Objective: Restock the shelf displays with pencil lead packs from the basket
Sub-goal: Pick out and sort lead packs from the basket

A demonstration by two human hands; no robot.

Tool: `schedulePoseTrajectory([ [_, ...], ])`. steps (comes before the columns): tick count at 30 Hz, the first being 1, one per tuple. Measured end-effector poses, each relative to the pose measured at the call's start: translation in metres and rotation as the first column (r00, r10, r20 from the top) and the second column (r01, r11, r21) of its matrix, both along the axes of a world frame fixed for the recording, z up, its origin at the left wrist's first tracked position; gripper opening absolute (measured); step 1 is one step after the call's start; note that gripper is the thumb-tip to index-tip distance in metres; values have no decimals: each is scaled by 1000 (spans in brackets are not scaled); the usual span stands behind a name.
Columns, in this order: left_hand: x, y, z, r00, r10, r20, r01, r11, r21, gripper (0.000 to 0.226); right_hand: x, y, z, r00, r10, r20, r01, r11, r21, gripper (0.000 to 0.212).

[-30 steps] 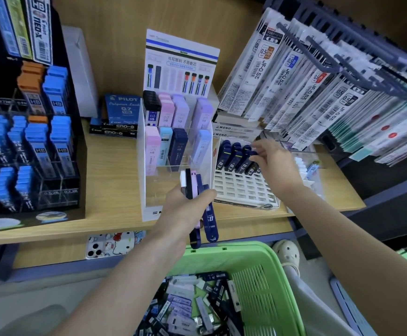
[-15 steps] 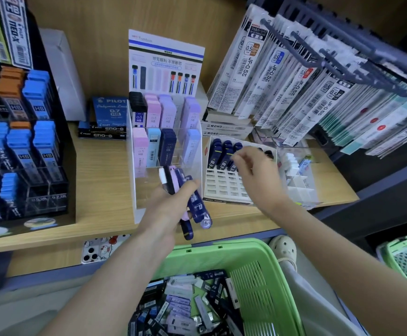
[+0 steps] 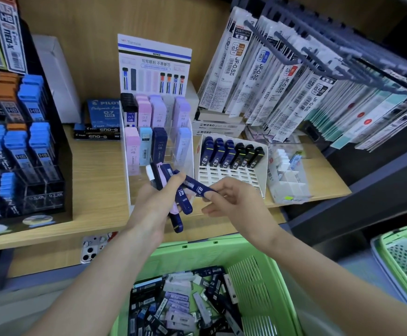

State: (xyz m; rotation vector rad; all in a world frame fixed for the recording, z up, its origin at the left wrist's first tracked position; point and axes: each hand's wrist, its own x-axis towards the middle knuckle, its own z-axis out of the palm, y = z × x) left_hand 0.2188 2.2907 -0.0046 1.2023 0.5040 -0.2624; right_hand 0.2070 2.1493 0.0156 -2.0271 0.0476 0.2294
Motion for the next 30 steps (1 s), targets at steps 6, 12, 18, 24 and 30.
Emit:
schedulePoseTrajectory([
  [6, -3, 0, 7, 999, -38, 7, 38, 996, -81, 10, 5, -19, 17, 980, -12, 201, 55, 976, -209, 28],
  [12, -5, 0, 5, 997, -67, 25, 68, 998, -9, 10, 5, -28, 22, 980, -79, 184, 99, 990, -105, 33],
  [18, -5, -1, 4, 997, -59, 45, 57, 998, 36, 12, 8, -26, 26, 983, -132, -128, 155, 970, 189, 8],
  [24, -2, 5, 1, 999, -39, 34, 37, 998, 59, 11, 34, -31, 33, 945, -182, 272, 206, 977, -62, 12],
  [30, 0, 8, 0, 1000, -4, 19, 3, 999, 50, 15, 65, -27, 6, 928, -65, 367, 211, 904, -372, 14],
])
